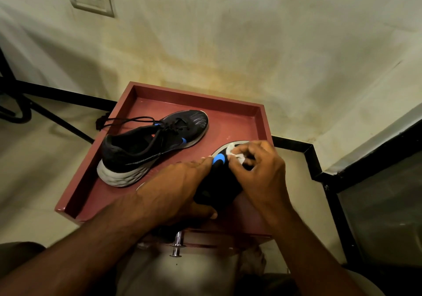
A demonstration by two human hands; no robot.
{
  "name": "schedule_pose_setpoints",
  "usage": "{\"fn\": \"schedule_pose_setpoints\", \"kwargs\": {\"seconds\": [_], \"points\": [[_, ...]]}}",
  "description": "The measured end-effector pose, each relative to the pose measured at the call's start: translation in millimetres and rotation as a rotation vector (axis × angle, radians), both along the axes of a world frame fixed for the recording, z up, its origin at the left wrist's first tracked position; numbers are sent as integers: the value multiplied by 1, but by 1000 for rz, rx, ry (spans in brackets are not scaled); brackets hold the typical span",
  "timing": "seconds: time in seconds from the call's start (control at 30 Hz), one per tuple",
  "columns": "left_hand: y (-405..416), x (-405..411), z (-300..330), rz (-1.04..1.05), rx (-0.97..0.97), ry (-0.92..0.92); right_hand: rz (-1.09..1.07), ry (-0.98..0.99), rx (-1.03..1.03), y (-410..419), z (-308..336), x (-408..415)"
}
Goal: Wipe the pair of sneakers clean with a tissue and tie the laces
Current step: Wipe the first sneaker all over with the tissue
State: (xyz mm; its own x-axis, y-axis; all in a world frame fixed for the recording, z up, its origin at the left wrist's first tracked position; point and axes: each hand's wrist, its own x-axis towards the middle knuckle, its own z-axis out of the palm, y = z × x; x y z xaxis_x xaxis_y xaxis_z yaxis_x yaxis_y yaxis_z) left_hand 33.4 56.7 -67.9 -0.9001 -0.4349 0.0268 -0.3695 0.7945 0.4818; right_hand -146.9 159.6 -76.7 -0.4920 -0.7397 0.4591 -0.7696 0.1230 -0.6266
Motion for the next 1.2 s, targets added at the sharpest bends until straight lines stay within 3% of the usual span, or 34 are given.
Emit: {"fn": "schedule_pose_setpoints", "kwargs": {"seconds": [0.1, 0.23, 0.43, 0.6, 0.77, 0.93, 1.03, 1.2], "points": [[0, 1, 0, 3, 7, -3, -36, -50, -38, 0, 4, -8], [1, 1, -1, 3, 10, 4, 113, 50, 28, 5, 1, 6], [0, 0, -3, 6, 14, -26, -64, 10, 16, 7, 6, -22], [0, -1, -2, 4, 21, -2, 217, 61, 88, 8, 4, 10], [0, 2, 0, 8, 16, -18, -112, -74, 17, 7, 8, -25], [3, 1, -1, -5, -32, 6, 183, 87, -1, 10, 2, 22], [4, 2, 1, -8, -20, 24, 247, 153, -12, 6, 4, 20], [3, 3, 2, -12, 4, 8, -136, 160, 70, 5, 9, -29]]}}
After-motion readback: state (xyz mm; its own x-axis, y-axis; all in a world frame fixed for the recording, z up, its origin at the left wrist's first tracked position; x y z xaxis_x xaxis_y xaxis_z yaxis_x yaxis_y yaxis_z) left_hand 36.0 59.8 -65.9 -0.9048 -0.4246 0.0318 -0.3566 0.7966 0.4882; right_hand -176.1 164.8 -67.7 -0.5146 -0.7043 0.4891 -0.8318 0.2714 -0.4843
